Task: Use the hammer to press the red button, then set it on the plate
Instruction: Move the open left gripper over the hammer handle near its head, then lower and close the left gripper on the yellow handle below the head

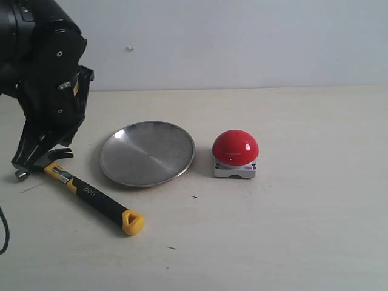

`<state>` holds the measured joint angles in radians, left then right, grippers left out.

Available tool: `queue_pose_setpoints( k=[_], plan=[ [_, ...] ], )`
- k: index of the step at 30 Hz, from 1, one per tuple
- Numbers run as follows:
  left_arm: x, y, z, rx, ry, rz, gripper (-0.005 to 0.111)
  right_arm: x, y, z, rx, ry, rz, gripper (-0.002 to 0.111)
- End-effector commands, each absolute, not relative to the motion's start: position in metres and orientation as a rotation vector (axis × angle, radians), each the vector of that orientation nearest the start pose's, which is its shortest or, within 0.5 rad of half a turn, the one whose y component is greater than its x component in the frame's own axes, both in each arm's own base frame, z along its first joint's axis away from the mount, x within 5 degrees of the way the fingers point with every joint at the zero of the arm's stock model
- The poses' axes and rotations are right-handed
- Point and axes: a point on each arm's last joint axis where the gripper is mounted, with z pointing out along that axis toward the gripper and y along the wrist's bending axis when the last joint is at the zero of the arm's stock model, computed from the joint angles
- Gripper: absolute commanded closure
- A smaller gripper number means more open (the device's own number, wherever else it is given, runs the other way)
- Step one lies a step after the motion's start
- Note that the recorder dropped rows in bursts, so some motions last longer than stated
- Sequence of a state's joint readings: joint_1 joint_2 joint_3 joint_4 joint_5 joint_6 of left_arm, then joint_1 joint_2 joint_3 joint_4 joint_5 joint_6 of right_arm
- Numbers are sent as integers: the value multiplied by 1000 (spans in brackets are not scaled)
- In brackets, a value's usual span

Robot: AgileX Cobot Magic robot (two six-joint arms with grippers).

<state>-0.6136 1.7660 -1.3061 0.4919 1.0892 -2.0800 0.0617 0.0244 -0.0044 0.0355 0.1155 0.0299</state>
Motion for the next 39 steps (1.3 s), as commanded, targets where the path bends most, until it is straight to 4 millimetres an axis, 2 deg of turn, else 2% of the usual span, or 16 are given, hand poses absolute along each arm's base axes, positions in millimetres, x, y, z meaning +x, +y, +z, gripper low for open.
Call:
queue_pose_setpoints(
  k=[1, 6, 12, 15, 17, 18, 19, 20, 22, 24, 26, 29, 34, 36, 39],
  plan=[
    [315, -172, 224, -1531, 2188, 209, 107, 58, 4, 201, 6, 1622, 97, 108],
    [329, -174, 194, -1506, 2209, 338, 107, 58, 4, 201, 6, 1622, 97, 108],
    [328, -177, 191, -1476, 2250, 348, 107, 58, 4, 201, 7, 1622, 99, 108],
    [330, -176, 187, -1476, 2356, 291, 106, 58, 4, 201, 7, 1622, 99, 108],
    [337, -170, 184, -1518, 2452, 194, 100, 58, 4, 201, 7, 1622, 99, 108],
    [343, -158, 182, -1537, 2511, 177, 89, 58, 4, 201, 7, 1622, 99, 108],
    [345, -150, 182, -1551, 2512, 197, 83, 58, 4, 201, 7, 1622, 99, 108],
    [348, -135, 182, -1569, 2496, 270, 71, 58, 4, 201, 7, 1622, 99, 108],
    [349, -120, 184, -1497, 2516, 389, 60, 58, 4, 201, 7, 1622, 99, 108],
    [349, -117, 182, -1403, 2564, 428, 60, 58, 4, 201, 6, 1622, 98, 108],
    [351, -118, 179, -1368, 2624, 369, 62, 58, 4, 201, 6, 1622, 98, 108],
    [355, -106, 176, -1453, 2674, 283, 61, 58, 4, 201, 8, 1622, 99, 108],
    [355, -87, 169, -1580, 2662, 268, 62, 58, 4, 201, 6, 1622, 97, 108],
    [355, -83, 169, -1612, 2659, 272, 64, 58, 4, 201, 6, 1622, 97, 108],
    [357, -81, 170, -1586, 2649, 281, 75, 58, 4, 201, 8, 1622, 99, 108]
  ],
)
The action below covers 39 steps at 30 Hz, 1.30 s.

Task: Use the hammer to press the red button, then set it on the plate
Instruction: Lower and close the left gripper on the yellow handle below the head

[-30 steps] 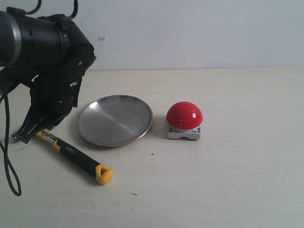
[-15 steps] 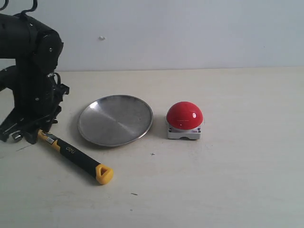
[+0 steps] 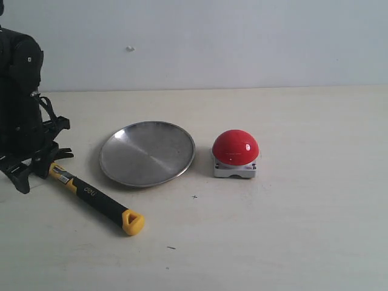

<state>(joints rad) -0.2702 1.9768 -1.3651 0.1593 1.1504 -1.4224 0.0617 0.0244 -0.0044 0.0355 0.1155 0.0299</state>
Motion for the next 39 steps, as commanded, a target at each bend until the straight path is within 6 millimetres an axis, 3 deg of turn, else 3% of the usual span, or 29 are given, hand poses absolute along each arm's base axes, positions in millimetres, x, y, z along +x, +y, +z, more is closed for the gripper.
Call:
queue_pose_setpoints(
  k=[1, 4, 8, 10, 19, 28, 39],
  plan=[
    [357, -82, 170, -1586, 2648, 273, 80, 58, 4, 201, 8, 1622, 99, 108],
    [359, -83, 169, -1632, 2639, 191, 80, 58, 4, 201, 8, 1622, 99, 108],
    [372, -90, 169, -1589, 2572, -18, 60, 58, 4, 201, 6, 1622, 98, 108],
    [376, -91, 166, -1574, 2554, -58, 56, 58, 4, 201, 6, 1622, 98, 108],
    [382, -84, 141, -1627, 2560, -13, 55, 58, 4, 201, 6, 1622, 98, 108],
    [388, -80, 137, -1622, 2529, -58, 55, 58, 4, 201, 8, 1622, 99, 108],
    [390, -81, 109, -1635, 2561, -7, 55, 58, 4, 201, 6, 1622, 98, 108]
  ],
)
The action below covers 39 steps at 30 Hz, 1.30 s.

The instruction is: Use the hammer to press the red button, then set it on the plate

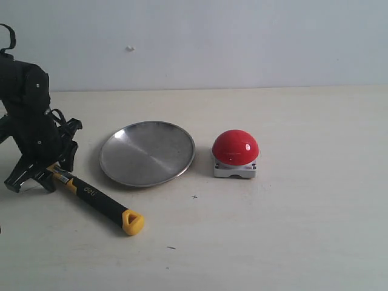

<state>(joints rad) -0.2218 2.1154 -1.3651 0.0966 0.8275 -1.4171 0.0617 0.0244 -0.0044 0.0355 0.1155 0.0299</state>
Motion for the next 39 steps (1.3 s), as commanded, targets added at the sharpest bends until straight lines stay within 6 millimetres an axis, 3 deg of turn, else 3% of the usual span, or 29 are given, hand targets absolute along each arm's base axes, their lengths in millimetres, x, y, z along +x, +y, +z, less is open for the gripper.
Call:
queue_pose_setpoints(
  k=[1, 13, 18, 22, 27, 39],
  plan=[
    [390, -81, 107, -1638, 2560, -11, 55, 58, 4, 201, 8, 1622, 100, 108],
    [393, -58, 106, -1697, 2537, 7, 55, 58, 4, 201, 6, 1622, 98, 108],
    [393, -58, 106, -1691, 2541, 7, 56, 58, 4, 201, 6, 1622, 98, 108],
    [394, -58, 106, -1663, 2556, 3, 70, 58, 4, 201, 6, 1622, 98, 108],
    [396, -59, 106, -1615, 2566, -22, 106, 58, 4, 201, 8, 1622, 100, 108],
    [390, -58, 116, -1442, 2704, 34, 107, 58, 4, 201, 6, 1622, 98, 108]
  ],
)
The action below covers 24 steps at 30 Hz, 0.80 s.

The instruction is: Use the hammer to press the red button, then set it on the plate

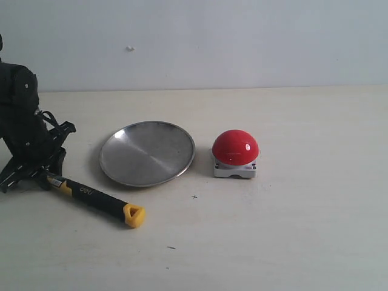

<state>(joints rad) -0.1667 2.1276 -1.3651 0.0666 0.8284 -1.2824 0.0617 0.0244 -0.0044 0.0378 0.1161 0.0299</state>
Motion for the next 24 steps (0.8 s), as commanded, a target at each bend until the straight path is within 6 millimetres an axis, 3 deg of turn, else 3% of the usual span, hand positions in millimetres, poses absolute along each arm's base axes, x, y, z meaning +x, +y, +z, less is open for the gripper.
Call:
queue_pose_setpoints(
  k=[1, 12, 20, 24],
  plan=[
    [390, -58, 116, -1402, 2725, 36, 107, 58, 4, 201, 6, 1622, 98, 108],
    [389, -58, 109, -1018, 2919, 78, 107, 58, 4, 201, 6, 1622, 98, 108],
    [388, -57, 109, -601, 3049, 100, 107, 58, 4, 201, 8, 1622, 100, 108],
    [388, -57, 107, -548, 3062, 102, 107, 58, 4, 201, 8, 1622, 100, 108]
  ],
)
